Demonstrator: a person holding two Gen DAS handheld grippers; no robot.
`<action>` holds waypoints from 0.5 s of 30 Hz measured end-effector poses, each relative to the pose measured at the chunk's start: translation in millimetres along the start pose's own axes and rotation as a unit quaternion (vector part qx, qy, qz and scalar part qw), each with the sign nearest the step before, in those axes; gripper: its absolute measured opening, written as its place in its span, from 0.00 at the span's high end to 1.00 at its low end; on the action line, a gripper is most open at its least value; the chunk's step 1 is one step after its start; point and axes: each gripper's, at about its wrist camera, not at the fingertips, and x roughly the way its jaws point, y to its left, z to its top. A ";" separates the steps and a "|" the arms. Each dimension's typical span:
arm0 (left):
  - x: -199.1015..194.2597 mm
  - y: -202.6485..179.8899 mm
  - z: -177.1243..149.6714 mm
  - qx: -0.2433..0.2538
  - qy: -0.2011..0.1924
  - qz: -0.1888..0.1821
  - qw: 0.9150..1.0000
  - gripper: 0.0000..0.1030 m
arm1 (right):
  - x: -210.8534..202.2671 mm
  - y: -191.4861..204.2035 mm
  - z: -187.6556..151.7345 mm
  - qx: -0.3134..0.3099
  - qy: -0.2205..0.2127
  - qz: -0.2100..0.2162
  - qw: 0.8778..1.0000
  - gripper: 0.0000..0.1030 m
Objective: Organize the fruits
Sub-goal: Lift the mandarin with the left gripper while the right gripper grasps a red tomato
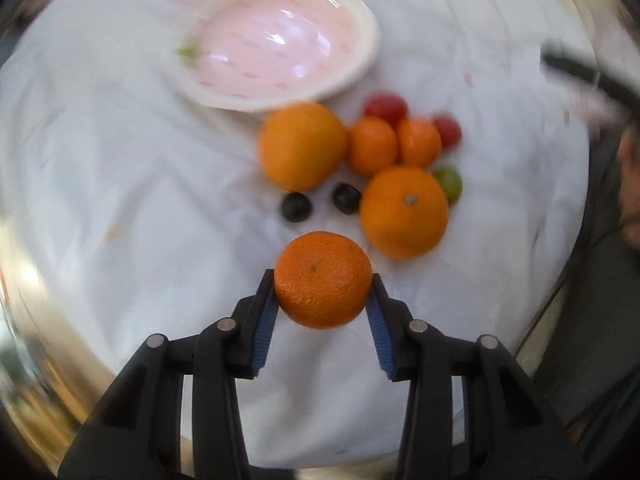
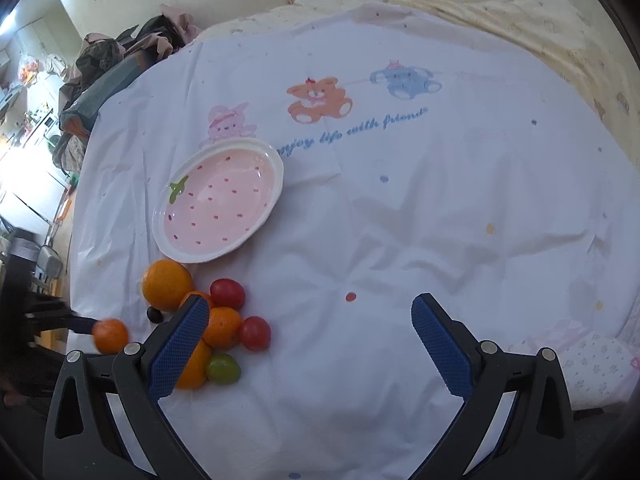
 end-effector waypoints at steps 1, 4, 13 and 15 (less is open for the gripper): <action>-12.8 5.4 -7.5 -0.041 -0.022 -0.007 0.999 0.63 | 3.8 -0.3 -0.2 -0.004 0.010 0.001 1.000 0.00; -29.9 9.0 -22.1 -0.107 -0.067 -0.016 0.992 0.63 | 23.9 7.2 -0.4 -0.054 0.071 0.023 0.996 0.18; -19.1 13.3 -31.4 -0.185 -0.107 -0.005 0.977 0.63 | 72.6 35.5 1.9 -0.166 0.164 0.057 0.971 0.36; -12.4 11.3 -26.4 -0.193 -0.108 -0.003 0.975 0.63 | 81.0 42.7 -1.0 -0.188 0.171 0.049 0.966 0.40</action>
